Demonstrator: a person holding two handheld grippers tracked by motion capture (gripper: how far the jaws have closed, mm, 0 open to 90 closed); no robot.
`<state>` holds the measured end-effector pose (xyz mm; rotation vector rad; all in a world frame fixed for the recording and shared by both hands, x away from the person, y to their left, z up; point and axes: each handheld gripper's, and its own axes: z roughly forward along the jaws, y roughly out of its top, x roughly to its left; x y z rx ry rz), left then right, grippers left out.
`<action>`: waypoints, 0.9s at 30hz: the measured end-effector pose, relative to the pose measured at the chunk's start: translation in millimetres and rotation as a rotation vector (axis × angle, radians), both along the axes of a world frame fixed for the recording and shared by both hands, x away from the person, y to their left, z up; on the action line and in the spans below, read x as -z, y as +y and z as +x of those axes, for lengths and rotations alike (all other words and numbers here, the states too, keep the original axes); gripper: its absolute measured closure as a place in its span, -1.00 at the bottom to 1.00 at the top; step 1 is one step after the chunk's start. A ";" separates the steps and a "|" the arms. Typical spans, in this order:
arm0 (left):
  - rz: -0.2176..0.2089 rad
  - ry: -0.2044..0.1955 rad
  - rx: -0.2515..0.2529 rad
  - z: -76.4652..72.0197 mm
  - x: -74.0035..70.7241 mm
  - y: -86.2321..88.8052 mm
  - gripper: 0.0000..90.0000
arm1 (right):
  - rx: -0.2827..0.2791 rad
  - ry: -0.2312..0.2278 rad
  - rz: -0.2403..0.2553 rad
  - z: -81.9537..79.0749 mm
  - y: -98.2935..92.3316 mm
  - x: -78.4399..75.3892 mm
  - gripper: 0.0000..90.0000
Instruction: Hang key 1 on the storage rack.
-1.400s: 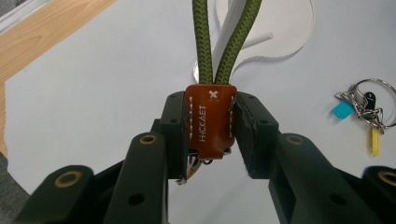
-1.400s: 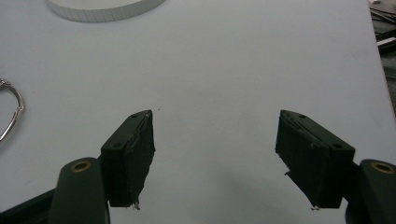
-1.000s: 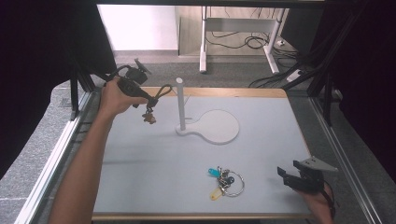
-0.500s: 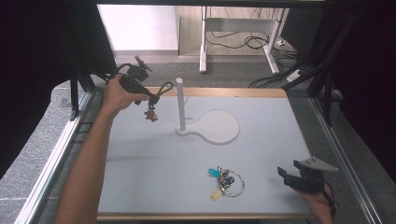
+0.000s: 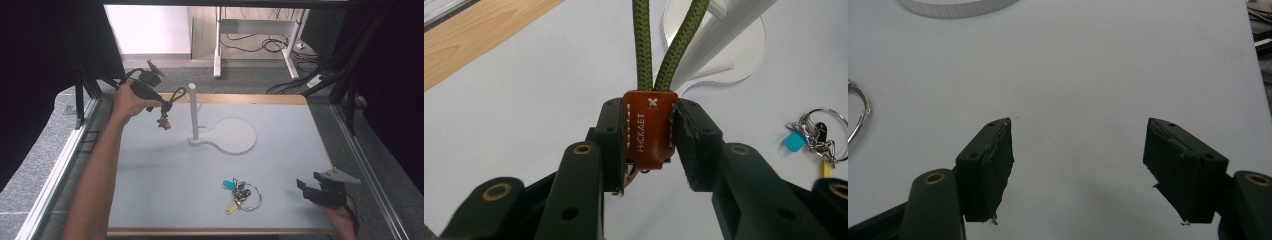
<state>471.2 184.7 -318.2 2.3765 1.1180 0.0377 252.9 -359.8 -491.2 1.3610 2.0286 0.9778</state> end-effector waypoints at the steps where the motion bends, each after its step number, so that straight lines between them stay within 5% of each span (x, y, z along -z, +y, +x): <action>1: -0.004 0.002 0.002 0.9 0.1 -0.1 0.48 | 0.001 0.001 0.000 0.0 0.0 0.2 -0.37; 27: -0.012 0.030 0.080 6.2 19.0 -13.6 0.45 | 0.003 0.009 -0.009 0.8 0.3 2.6 -0.37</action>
